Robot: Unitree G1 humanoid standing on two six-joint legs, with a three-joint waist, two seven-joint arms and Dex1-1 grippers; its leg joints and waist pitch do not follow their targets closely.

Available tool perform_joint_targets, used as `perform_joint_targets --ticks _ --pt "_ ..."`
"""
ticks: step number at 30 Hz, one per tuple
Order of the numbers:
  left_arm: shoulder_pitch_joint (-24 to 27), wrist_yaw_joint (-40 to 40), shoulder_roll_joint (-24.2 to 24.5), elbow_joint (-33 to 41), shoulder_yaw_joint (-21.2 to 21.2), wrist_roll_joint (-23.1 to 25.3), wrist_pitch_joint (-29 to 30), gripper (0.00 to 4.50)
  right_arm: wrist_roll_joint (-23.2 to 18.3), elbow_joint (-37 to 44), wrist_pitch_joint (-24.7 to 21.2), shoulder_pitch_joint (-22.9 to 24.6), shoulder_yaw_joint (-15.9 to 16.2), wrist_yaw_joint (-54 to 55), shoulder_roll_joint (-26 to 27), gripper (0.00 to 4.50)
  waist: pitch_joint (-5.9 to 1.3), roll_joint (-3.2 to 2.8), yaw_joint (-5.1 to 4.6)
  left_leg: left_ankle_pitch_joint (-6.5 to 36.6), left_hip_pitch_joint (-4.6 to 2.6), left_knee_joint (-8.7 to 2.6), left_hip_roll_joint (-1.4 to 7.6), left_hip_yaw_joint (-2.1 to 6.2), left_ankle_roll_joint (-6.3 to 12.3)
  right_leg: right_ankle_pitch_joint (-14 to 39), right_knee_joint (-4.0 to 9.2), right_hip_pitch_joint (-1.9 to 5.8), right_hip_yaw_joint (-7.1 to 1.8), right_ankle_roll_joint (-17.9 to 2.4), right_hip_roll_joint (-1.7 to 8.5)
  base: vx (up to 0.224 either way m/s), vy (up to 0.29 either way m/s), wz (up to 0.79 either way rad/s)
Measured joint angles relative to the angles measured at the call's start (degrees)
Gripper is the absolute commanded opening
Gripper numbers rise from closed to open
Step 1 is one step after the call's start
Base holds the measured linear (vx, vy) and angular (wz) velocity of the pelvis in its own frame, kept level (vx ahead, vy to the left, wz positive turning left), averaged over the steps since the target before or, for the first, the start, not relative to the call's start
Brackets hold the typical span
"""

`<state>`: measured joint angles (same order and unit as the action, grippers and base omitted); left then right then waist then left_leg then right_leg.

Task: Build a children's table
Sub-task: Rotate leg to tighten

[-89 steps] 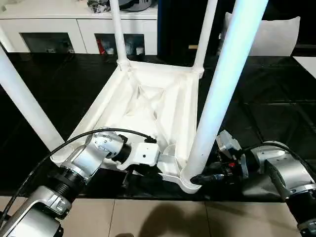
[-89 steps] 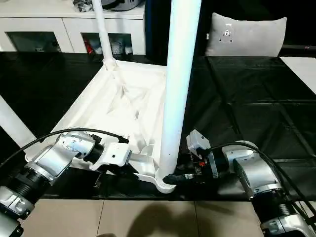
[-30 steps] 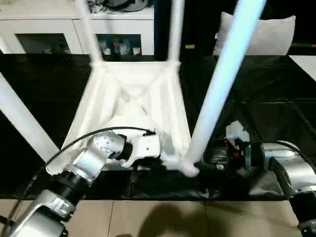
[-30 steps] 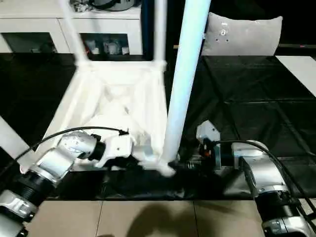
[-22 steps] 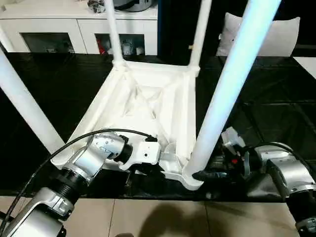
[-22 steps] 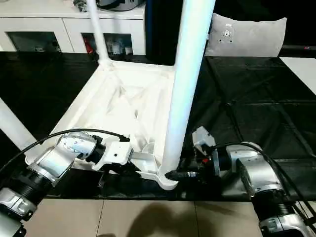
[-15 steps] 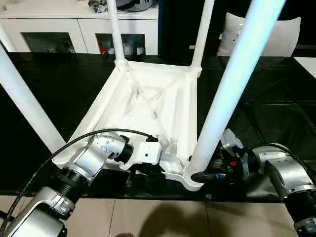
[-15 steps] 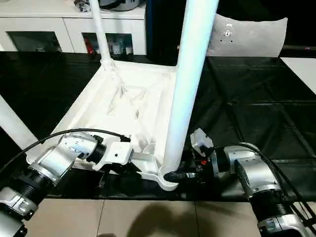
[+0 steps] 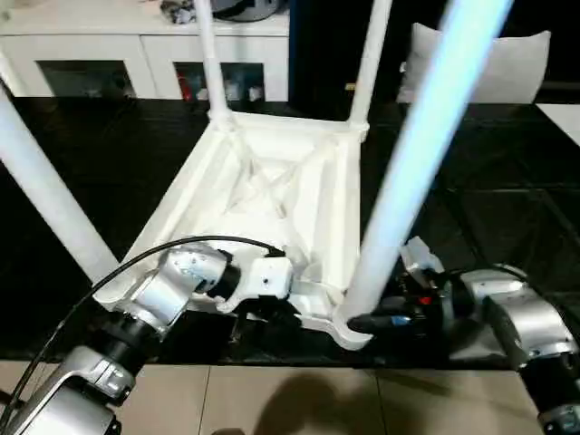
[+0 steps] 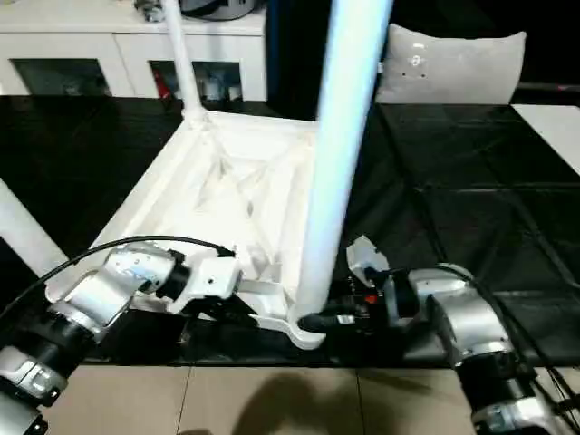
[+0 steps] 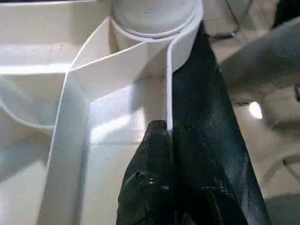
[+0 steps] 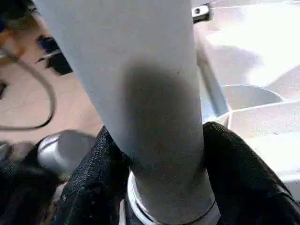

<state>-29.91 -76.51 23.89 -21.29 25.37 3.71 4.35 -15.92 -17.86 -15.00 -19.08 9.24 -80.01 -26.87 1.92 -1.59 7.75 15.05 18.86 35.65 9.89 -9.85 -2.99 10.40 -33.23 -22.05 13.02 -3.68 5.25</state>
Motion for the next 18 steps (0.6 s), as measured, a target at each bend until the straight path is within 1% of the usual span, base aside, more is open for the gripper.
perform_joint_targets --ticks 1,2,3,4,6,7,8,11,13,14,16,17,18 --pt "0.15 1.02 -0.05 0.12 -0.43 0.12 1.14 0.00 0.32 0.14 -0.15 -0.01 -0.25 1.91 0.52 2.12 0.00 0.03 -0.33 -0.05 -0.08 0.00 0.00 0.00 -0.09 -0.07 0.00 0.06 0.00 0.00 -0.01 0.000 0.000 0.00" --pt "0.42 3.44 -0.19 0.61 -1.22 0.76 3.57 0.00 1.48 0.20 -0.76 -0.04 -1.13 6.71 2.73 2.10 0.03 0.17 -1.20 -0.11 -0.32 -0.07 0.02 0.00 -0.28 -0.12 0.07 0.22 0.00 0.00 -0.06 0.000 0.000 0.00" --pt "0.42 5.33 -0.45 0.75 -1.88 1.42 5.22 0.00 2.34 0.18 -1.16 -0.14 -2.05 10.84 4.71 2.10 0.06 0.26 -1.86 -0.05 -0.47 -0.07 0.07 0.00 -0.64 -0.13 0.12 0.30 0.00 -0.01 -0.12 0.000 0.000 0.00" --pt "0.41 7.02 -0.88 0.89 -2.37 1.99 6.78 0.00 3.04 0.15 -1.69 -0.41 -2.63 14.77 6.22 2.09 0.07 0.27 -2.76 -0.10 -0.51 -0.07 0.11 0.01 -0.72 -0.13 0.25 0.38 0.10 0.00 -0.15 0.000 0.000 0.00" --pt "0.58 11.14 -3.42 1.35 -3.16 2.80 10.47 0.00 4.54 -0.32 -2.46 -0.89 -4.05 22.11 8.58 2.05 0.09 0.28 -4.37 -0.11 -0.61 -0.07 0.14 0.06 -0.73 -0.19 0.60 0.63 0.29 0.10 -0.17 0.000 0.000 0.00" --pt "0.64 13.04 -4.81 1.38 -3.37 2.95 11.83 0.00 5.23 -0.60 -2.59 -1.04 -4.55 25.10 9.53 2.05 0.09 0.29 -4.84 -0.11 -0.70 -0.08 0.18 0.09 -0.72 -0.26 0.88 0.81 0.35 0.21 -0.23 0.000 0.000 0.00" --pt "0.81 15.70 -6.54 1.43 -3.90 3.33 13.52 0.00 6.06 -1.21 -2.91 -1.44 -5.37 29.54 11.17 2.05 0.10 0.27 -5.76 -0.10 -0.76 -0.11 0.30 0.15 -0.71 -0.31 1.34 1.10 0.55 0.30 -0.31 0.000 0.000 0.00" --pt "0.78 22.02 -10.02 1.43 -5.01 4.72 16.51 0.00 7.48 -3.17 -3.59 -3.33 -7.30 39.91 15.56 2.05 0.11 0.29 -7.66 -0.04 -0.58 -0.12 0.43 0.21 -0.62 -0.43 1.94 1.20 0.68 0.49 -0.41 0.000 0.000 0.00" --pt "0.78 26.47 -12.36 1.27 -5.45 5.72 17.45 0.00 7.70 -4.70 -3.13 -4.22 -9.10 45.56 18.29 2.05 0.11 0.30 -8.12 0.02 -0.50 -0.11 0.37 0.20 -0.50 -0.46 2.01 1.18 0.62 0.52 -0.40 0.000 0.000 0.00" --pt "0.77 28.02 -13.17 1.26 -5.50 6.13 17.77 0.00 7.78 -5.11 -2.71 -4.42 -9.61 47.67 19.14 2.37 0.10 0.29 -8.26 0.10 -0.46 -0.12 0.31 0.20 -0.39 -0.47 2.02 1.16 0.54 0.52 -0.39 0.000 0.000 0.00" --pt "0.73 29.05 -13.62 1.27 -5.53 6.19 17.85 0.00 7.79 -5.30 -2.05 -4.42 -10.22 49.56 20.19 2.37 0.10 0.28 -8.40 0.22 -0.44 -0.11 0.23 0.19 -0.21 -0.75 2.02 1.13 0.39 0.44 -0.39 0.000 0.000 0.00" --pt "0.67 29.25 -13.75 1.31 -5.53 6.20 17.84 0.00 7.57 -5.32 -1.91 -4.40 -11.15 50.67 21.38 2.56 0.09 0.26 -8.41 0.29 -0.41 -0.12 0.18 0.18 -0.12 -0.94 2.00 1.07 0.29 0.38 -0.38 0.000 0.000 0.00" --pt "0.55 29.33 -13.76 1.31 -5.53 6.22 17.84 0.00 7.50 -5.28 -1.78 -4.40 -11.40 51.49 21.92 2.72 0.07 0.24 -8.38 0.32 -0.35 -0.12 0.17 0.18 -0.09 -1.07 1.97 0.98 0.25 0.31 -0.38 0.000 0.000 0.00"
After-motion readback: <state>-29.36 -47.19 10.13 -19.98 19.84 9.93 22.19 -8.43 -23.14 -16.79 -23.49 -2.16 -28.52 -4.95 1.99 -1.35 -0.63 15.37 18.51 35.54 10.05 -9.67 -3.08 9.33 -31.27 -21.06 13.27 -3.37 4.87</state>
